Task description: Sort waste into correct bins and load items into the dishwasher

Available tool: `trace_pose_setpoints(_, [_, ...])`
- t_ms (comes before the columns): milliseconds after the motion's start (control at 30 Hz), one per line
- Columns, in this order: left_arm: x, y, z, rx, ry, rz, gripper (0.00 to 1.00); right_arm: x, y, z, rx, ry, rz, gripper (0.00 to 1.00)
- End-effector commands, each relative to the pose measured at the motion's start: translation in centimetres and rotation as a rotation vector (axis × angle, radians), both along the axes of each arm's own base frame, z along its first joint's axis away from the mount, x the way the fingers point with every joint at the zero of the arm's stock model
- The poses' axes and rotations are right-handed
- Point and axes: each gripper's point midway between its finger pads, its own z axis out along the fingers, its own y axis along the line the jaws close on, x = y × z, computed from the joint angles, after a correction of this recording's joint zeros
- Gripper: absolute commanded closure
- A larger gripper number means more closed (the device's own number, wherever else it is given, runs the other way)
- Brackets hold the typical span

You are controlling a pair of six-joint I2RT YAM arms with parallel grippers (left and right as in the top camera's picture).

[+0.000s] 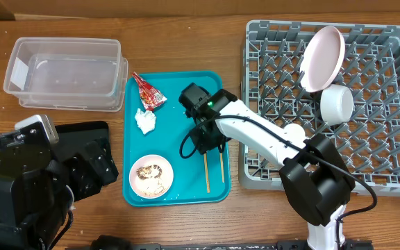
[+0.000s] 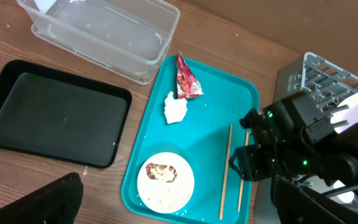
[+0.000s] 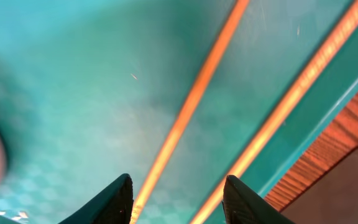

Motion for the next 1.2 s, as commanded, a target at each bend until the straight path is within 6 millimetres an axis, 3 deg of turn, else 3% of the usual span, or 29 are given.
trace_pose_setpoints(0, [0.0, 0.3, 0.3, 0.003, -0.011, 0.021, 0.0, -0.1, 0.4, 0.1, 0.017, 0.029, -0.045, 0.51])
trace_pose_setpoints(267, [0.0, 0.3, 0.3, 0.003, -0.011, 0.021, 0.0, -2.2, -1.0, -4.6, -0.103, 0.156, 0.046, 0.53])
trace_pose_setpoints(500, [0.0, 0.3, 0.3, 0.003, -0.011, 0.021, 0.0, -3.0, -0.6, -4.9, -0.119, 0.159, 0.118, 0.54])
trace_pose_setpoints(600, [0.0, 0.3, 0.3, 0.003, -0.011, 0.021, 0.0, -3.0, -0.6, -5.0, -0.128, 0.151, 0.122, 0.63])
trace_pose_setpoints(633, [0.0, 0.3, 0.3, 0.003, -0.011, 0.021, 0.0, -2.8, -0.8, -5.0, -0.142, 0.14, 0.103, 0.81])
trace_pose_setpoints(700, [0.0, 0.3, 0.3, 0.003, -0.011, 0.021, 0.0, -2.4, -1.1, -5.0, -0.161, 0.122, 0.094, 0.93])
trace_pose_setpoints(767, [0.0, 0.3, 0.3, 0.003, -0.01, 0.021, 0.0, -2.0, -1.0, -4.7, -0.16, 0.105, 0.092, 0.96])
trace_pose_setpoints(867, [0.0, 0.3, 0.3, 0.003, -0.01, 0.021, 0.0, -1.2, -0.5, -3.4, -0.143, 0.084, 0.06, 0.96])
trace_pose_setpoints(1033, [0.0, 0.3, 0.3, 0.003, -0.01, 0.021, 0.0, 2.2, 1.7, 3.4, -0.012, -0.052, -0.021, 0.96])
trace_pose_setpoints(1167, [0.0, 0.3, 0.3, 0.003, -0.01, 0.021, 0.0, 5.1, 1.3, 9.5, 0.092, -0.18, -0.12, 0.96])
